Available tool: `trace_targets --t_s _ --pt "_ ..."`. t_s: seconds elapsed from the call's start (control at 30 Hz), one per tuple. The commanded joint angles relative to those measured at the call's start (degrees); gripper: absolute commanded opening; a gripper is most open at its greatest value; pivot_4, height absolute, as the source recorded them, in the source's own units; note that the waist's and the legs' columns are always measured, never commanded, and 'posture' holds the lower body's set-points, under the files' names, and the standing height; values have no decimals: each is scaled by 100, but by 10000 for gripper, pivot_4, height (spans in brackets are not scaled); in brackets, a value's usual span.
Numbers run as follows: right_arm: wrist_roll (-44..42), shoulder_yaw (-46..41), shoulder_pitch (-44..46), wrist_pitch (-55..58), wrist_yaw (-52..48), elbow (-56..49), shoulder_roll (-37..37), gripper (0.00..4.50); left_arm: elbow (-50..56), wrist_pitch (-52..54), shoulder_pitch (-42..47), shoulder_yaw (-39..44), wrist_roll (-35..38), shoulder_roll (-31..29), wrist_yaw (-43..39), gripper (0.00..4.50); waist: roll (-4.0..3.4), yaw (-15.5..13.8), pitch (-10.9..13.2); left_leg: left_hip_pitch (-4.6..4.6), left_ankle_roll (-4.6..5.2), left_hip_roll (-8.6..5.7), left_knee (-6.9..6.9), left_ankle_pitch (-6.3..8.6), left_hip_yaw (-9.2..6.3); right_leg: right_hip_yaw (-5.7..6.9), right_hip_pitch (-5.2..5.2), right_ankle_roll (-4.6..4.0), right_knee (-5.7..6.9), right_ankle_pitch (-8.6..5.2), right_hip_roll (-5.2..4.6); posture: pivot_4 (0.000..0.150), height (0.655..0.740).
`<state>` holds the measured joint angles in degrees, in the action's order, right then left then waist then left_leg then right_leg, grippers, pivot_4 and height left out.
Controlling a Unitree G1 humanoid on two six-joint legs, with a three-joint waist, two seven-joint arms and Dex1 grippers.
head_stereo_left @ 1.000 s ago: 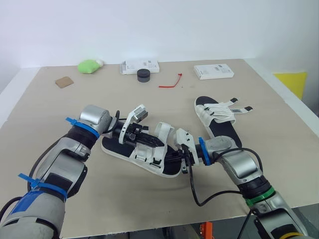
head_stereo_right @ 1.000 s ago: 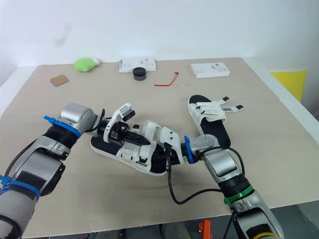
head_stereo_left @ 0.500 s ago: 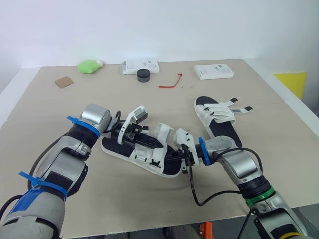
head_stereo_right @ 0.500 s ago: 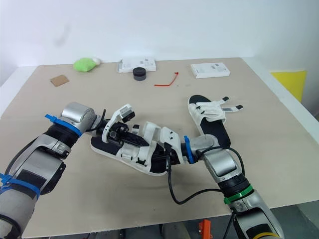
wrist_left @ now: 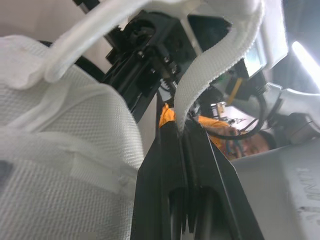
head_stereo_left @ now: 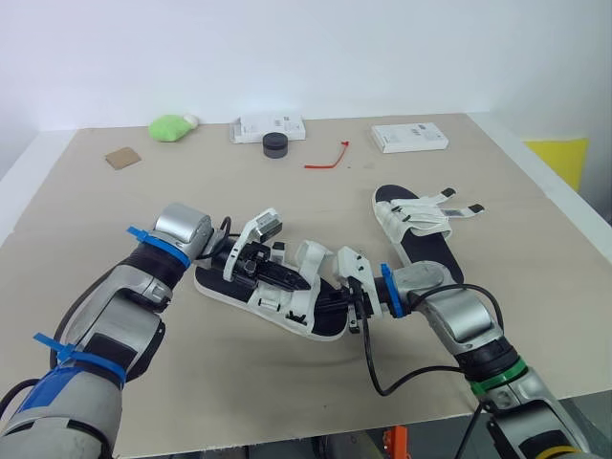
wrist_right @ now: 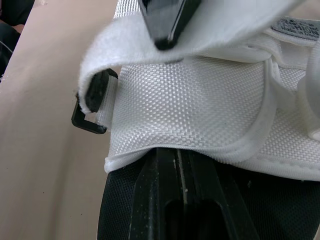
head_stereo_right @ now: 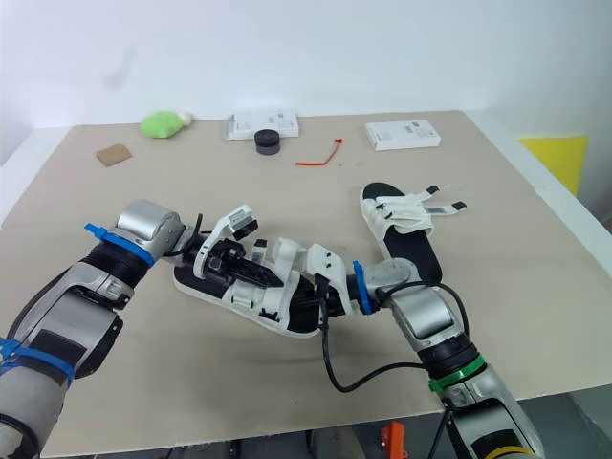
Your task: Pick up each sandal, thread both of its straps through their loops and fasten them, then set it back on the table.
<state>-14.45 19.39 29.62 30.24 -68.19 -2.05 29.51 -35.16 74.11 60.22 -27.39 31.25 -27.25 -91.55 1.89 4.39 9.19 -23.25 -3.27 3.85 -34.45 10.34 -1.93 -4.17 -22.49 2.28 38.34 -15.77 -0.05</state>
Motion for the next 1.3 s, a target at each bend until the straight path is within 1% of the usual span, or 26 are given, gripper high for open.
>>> trace_targets --t_s 0.03,0.23,0.33,0.4,0.57,0.77,0.93,1.0,1.1,1.3 --pt "143 245 -123 110 79 177 -34 0 214 -238 -204 -160 -237 -64 132 101 -1 2 -1 0 0 0 0 0 0 0 0 0 0 0 0 1500 7400" --pt "154 264 -156 99 97 126 -48 0 95 -1174 -504 94 -671 167 803 101 -6 1 -5 10 1 1 0 0 0 -1 6 -4 7 -2 2 1500 7400" --pt "142 260 -162 100 104 109 -40 0 242 -1882 -682 83 -937 188 897 101 -11 -2 -9 16 0 0 -6 0 -1 -1 11 -4 14 -2 1 1500 7400" --pt "136 259 -161 102 107 103 -30 0 436 -2151 -786 126 -948 144 766 101 -10 -6 -10 20 0 0 -11 -1 -1 -2 17 1 17 1 1 1500 7400" --pt "119 238 -174 116 97 95 -16 0 988 -2193 -957 143 -820 -69 337 101 -10 -1 -10 20 2 0 -18 -4 0 -7 18 2 23 1 3 1500 7400" --pt "117 240 -178 100 93 163 -28 0 1325 -2135 -995 454 -591 -79 229 101 -10 4 -10 19 34 1 -11 15 -1 -9 9 -13 42 -33 11 1500 7400" --pt "89 222 -131 127 70 201 -51 0 1613 -2743 -1148 448 -730 -205 54 101 -10 4 -9 21 39 1 -12 18 -3 -9 4 -17 61 -42 13 1500 7400" --pt "88 222 -126 126 68 205 -53 0 1639 -2830 -1173 439 -747 -223 28 101 -10 4 -9 24 39 1 -13 18 -2 -9 5 -17 63 -42 12 1500 7400" --pt "71 198 -94 134 69 235 -66 0 2117 -4000 -1612 438 -979 -375 -80 101 -12 17 -9 30 39 1 -10 18 -1 -13 5 -19 65 -42 13 1500 7400" --pt "19 185 -117 150 76 193 -57 0 2773 -5006 -2230 114 -1047 -878 -95 101 -14 19 -11 39 45 2 -9 22 4 -20 11 -23 66 -47 14 1500 7400"
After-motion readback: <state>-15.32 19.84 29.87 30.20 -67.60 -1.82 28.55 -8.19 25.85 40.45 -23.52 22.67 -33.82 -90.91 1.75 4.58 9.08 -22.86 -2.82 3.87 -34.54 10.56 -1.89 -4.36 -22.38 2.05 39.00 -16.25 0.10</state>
